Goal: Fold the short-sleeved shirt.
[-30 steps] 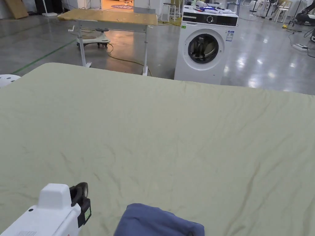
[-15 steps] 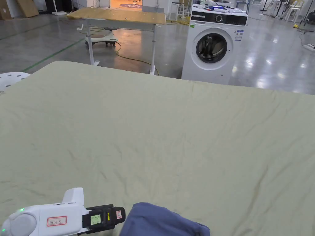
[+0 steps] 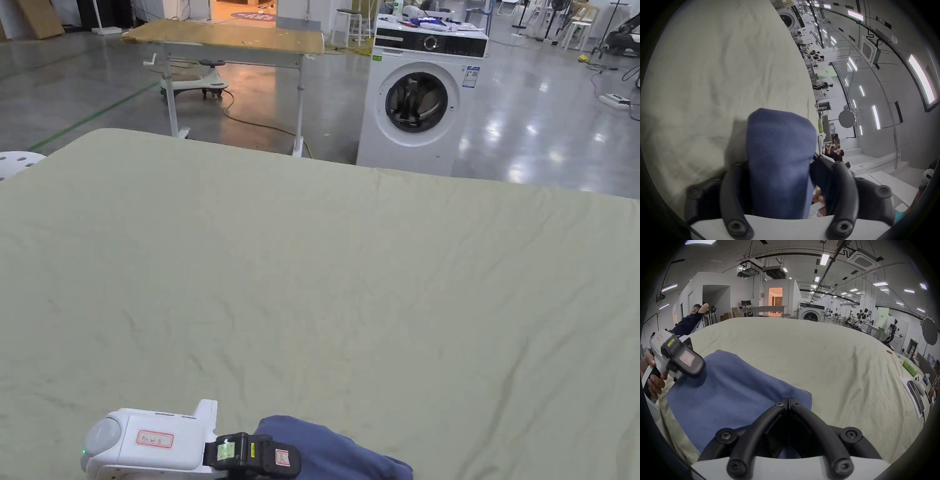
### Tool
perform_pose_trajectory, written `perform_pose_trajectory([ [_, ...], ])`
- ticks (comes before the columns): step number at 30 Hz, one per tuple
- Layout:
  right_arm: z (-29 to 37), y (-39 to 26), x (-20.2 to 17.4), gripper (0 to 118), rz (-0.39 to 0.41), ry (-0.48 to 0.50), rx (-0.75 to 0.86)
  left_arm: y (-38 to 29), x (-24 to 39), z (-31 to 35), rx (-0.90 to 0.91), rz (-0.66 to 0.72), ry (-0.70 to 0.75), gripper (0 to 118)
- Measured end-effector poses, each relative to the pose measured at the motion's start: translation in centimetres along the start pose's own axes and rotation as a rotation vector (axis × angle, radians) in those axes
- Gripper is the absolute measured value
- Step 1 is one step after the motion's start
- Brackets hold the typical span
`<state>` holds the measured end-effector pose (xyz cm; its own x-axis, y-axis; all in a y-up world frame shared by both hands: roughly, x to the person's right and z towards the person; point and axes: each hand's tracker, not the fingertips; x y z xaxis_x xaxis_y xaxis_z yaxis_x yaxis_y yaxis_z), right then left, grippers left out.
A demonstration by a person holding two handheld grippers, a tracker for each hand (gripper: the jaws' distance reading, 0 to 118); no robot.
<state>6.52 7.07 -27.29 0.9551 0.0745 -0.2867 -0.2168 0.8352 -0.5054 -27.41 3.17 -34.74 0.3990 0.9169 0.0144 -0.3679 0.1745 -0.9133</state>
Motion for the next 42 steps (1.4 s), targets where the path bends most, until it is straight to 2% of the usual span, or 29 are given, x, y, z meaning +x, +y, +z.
perform_pose_trajectory([
  [1,0.0,0.0,0.1,0,-0.001,0.000,-0.001,0.1,-0.4,0.1,0.005,-0.003,0.031,41],
  [3,-0.1,-0.1,0.2,0,-0.003,0.008,0.001,0.0,-0.8,0.3,0.015,-0.009,0.046,35],
  [4,-0.1,-0.1,0.1,0,-0.001,0.007,0.002,-0.4,-0.9,0.5,0.026,-0.009,0.033,27],
  [7,-0.1,-0.2,-0.1,0,0.012,0.002,0.007,-1.1,-0.4,0.8,0.062,-0.021,0.028,22],
  [12,0.2,0.4,0.0,0,0.024,0.023,0.010,-4.9,4.0,1.1,0.101,-0.010,0.009,21],
  [15,0.8,1.7,0.9,0,-0.016,0.062,0.026,-3.5,4.0,2.8,0.112,-0.030,-0.001,20],
  [22,1.8,7.5,4.2,0,-0.053,0.024,0.166,-0.6,6.8,11.4,0.173,-0.122,0.089,20],
  [29,1.9,12.5,8.2,0,-0.043,-0.047,0.260,3.4,7.8,22.8,0.244,-0.168,0.256,20],
  [32,2.2,13.6,9.5,0,-0.069,-0.065,0.278,5.2,7.5,27.8,0.279,-0.143,0.327,20],
  [36,2.4,14.0,10.4,0,-0.080,-0.081,0.284,7.4,6.4,34.1,0.308,-0.106,0.461,20],
  [39,2.7,13.8,10.4,0,-0.094,-0.080,0.288,7.5,7.4,36.8,0.304,-0.099,0.588,20],
  [42,2.9,13.4,10.1,0,-0.088,-0.076,0.285,8.4,5.3,39.7,0.326,-0.043,0.708,20],
])
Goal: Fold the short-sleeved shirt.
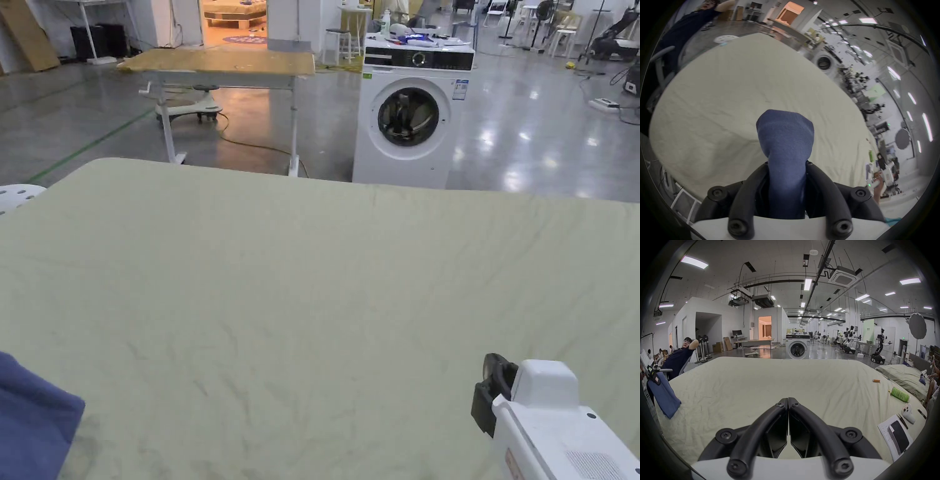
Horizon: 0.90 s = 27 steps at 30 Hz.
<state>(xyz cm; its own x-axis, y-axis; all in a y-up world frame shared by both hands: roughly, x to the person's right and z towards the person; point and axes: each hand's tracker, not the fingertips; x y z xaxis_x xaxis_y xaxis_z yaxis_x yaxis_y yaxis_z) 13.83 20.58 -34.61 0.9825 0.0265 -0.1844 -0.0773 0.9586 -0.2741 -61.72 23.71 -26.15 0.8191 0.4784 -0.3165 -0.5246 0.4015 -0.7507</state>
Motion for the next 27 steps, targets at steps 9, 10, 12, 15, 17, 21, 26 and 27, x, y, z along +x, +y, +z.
perform_pose_trajectory([
  [9,0.0,-1.1,-0.6,0,-0.006,0.011,-0.030,-1.5,-1.8,-1.7,-0.031,0.040,0.127,33],
  [10,0.1,-1.1,-0.6,0,-0.003,0.011,-0.029,-1.5,-1.9,-1.6,-0.032,0.044,0.144,47],
  [12,0.1,-1.0,-0.6,0,0.002,0.010,-0.027,-1.2,-2.7,-1.3,-0.002,0.027,0.218,62],
  [15,0.0,-0.8,-0.5,0,0.007,0.008,-0.025,-0.9,-2.4,0.7,0.072,0.052,0.330,63],
  [17,-0.1,-0.7,-0.5,0,0.010,0.010,-0.025,-0.7,-2.0,2.1,0.139,0.047,0.419,63],
  [21,-0.1,-0.6,-0.6,0,0.018,0.013,-0.024,-1.4,0.1,3.4,0.241,-0.055,0.492,60],
  [26,-0.1,-0.3,-0.7,0,0.020,0.017,-0.020,-4.4,5.0,2.2,0.398,-0.196,0.376,34],
  [27,-0.1,-0.2,-0.8,0,0.020,0.018,-0.019,-5.7,7.5,2.0,0.426,-0.226,0.347,33],
])
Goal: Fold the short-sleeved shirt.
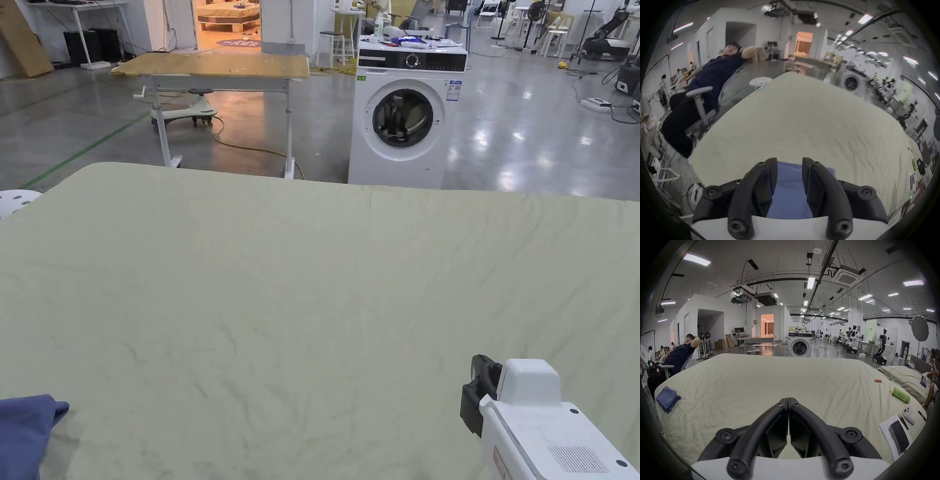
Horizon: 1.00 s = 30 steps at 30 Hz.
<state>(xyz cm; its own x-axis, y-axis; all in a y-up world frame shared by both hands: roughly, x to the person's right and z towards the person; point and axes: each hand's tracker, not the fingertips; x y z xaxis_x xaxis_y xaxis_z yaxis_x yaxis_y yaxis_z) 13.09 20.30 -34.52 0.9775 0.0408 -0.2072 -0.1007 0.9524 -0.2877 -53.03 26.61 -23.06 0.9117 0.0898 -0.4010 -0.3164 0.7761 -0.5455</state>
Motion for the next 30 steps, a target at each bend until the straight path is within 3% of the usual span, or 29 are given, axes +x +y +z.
perform_pose_trajectory([
  [2,-0.1,0.1,0.0,0,0.002,0.001,0.005,-1.3,3.8,0.9,0.080,-0.036,-0.031,28],
  [5,-0.1,0.4,-0.1,0,0.003,0.001,0.012,-2.8,9.5,1.9,0.197,-0.079,-0.100,5],
  [8,-0.2,0.5,-0.1,0,-0.004,-0.004,0.025,-4.4,14.9,2.4,0.281,-0.137,-0.112,0],
  [15,-0.1,0.3,-0.2,0,-0.020,-0.018,0.045,-7.5,23.8,3.3,0.454,-0.171,-0.109,0],
  [30,0.4,0.2,0.7,0,-0.072,-0.075,0.083,-8.7,29.9,1.4,0.551,-0.208,-0.100,0],
])
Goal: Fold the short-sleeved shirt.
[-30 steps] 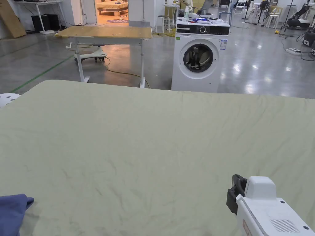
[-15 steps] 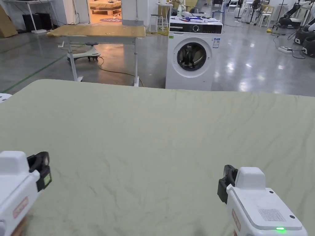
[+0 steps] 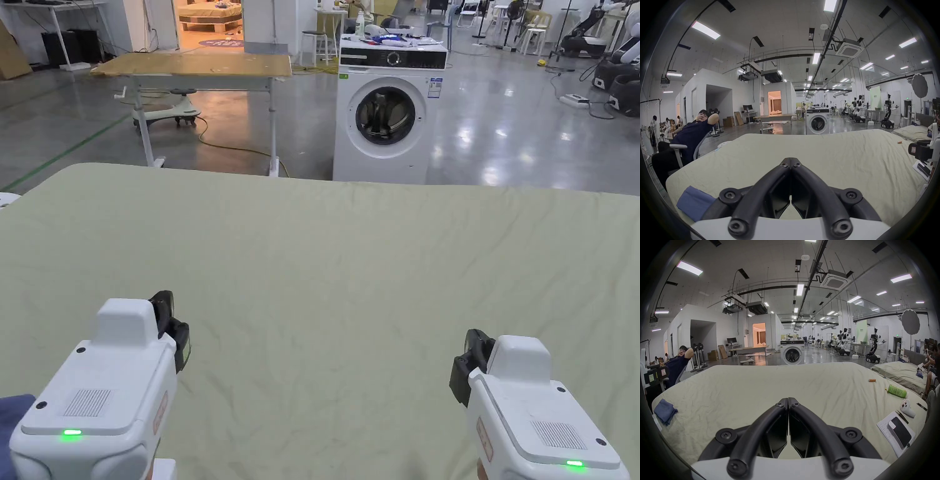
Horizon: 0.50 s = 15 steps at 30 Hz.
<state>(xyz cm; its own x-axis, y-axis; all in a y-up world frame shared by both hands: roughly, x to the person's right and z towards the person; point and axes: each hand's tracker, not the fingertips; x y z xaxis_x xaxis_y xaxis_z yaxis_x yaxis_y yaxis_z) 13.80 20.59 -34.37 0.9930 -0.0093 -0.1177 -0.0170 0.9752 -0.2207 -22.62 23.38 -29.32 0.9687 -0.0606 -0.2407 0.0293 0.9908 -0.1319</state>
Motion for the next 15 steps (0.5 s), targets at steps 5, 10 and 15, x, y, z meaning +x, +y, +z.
perform_pose_trajectory([
  [5,0.2,0.2,0.1,0,0.006,-0.013,0.015,-0.1,0.9,0.2,0.027,-0.019,-0.002,0],
  [10,0.3,0.3,-0.3,0,0.015,-0.012,0.023,0.0,1.5,0.5,0.040,-0.015,0.004,0],
  [15,0.2,0.3,-0.7,0,0.028,-0.006,0.022,0.0,1.5,0.4,0.052,-0.013,0.005,0],
])
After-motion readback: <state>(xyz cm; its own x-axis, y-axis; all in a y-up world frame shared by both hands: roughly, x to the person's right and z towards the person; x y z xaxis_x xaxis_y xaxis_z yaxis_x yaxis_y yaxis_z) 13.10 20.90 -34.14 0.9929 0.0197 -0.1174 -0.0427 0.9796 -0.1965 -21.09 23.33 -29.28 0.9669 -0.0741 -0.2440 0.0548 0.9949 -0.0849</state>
